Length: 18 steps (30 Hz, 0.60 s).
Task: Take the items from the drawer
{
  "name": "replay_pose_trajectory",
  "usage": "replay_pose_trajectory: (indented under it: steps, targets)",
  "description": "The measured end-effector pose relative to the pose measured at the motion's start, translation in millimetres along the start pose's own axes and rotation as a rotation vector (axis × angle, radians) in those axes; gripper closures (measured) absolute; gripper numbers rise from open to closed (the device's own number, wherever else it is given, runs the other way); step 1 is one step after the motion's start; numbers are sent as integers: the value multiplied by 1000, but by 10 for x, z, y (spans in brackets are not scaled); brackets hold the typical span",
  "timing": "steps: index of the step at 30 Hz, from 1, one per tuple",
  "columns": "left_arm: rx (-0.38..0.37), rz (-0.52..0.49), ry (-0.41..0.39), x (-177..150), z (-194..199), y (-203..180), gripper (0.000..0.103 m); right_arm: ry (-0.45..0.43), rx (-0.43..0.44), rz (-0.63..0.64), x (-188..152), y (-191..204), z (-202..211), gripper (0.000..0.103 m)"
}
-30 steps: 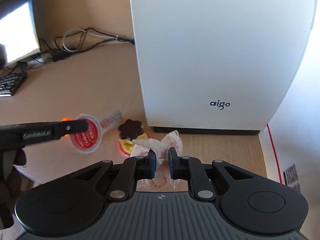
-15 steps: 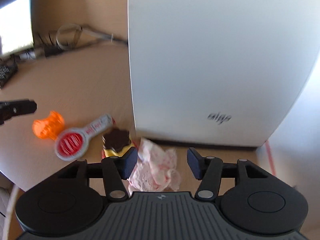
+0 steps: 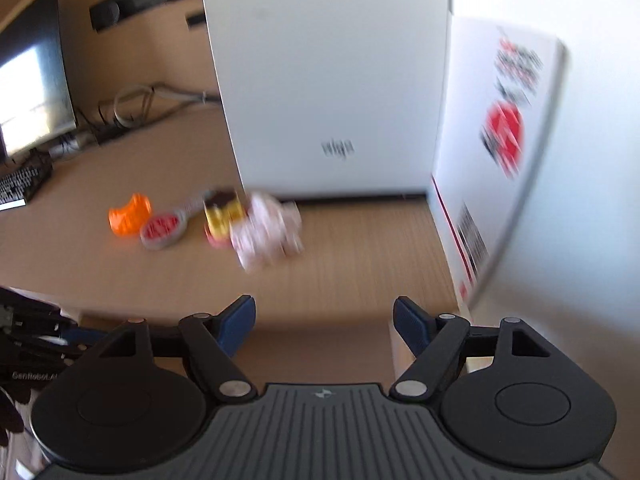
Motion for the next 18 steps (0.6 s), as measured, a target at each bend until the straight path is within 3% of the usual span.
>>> replay_pose_trajectory:
  steps: [4,8,12,18]
  targets:
    - [-1,-39,50,-126,-120,-66,81,23,-14,-24,-217,-76,80,22]
    - [17,-91,87,-258,-215,-38,80,-9,-65,-107,-317,-175,136,18]
    - [35,-63,192,-493,-412,89,80,62,-21,-138,-415,-229,140,18]
    - [70,-67,223,-612,-666,23,79,87,-8,-90,-536,-160,147,18]
Point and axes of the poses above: each gripper's, at about its wrist camera, not at the fingertips, and z roughly against the way its jaws point, y to its left, x to its top, the point moved 5 cm from there along -z, roughly the way its jaws point, and after that the axes turned 11 degrees about -y, right-handed, at the moved point
